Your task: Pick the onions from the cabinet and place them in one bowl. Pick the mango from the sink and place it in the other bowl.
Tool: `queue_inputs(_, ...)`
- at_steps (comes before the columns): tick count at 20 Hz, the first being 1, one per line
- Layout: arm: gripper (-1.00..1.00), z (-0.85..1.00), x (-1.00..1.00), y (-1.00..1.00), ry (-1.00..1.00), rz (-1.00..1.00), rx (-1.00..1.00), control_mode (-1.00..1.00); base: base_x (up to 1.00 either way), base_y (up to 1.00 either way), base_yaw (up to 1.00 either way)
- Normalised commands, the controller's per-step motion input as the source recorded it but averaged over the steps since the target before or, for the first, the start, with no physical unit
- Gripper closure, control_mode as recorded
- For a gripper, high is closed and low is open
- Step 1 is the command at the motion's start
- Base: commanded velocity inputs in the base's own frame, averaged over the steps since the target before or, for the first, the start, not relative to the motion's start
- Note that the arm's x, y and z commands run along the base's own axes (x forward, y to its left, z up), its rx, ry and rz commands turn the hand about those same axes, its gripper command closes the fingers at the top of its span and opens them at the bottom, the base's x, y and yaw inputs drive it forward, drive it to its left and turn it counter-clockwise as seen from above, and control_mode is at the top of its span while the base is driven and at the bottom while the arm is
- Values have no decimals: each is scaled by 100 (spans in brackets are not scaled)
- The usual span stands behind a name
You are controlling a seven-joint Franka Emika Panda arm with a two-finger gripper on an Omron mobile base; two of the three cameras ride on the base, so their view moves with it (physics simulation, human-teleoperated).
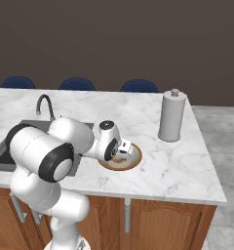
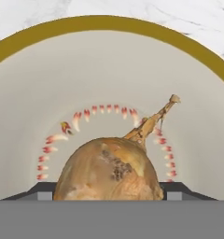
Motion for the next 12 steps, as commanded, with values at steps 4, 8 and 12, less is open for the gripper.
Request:
queue_inputs(4,-100,0,-11,0,2,-2,0,-100,0,0,0)
queue_inputs(8,-100,26,-1,-3,7,-2,0,-100,0,0,0)
queue_inputs(12,-100,63,2,0,2,0,1,-100,0,0,0)
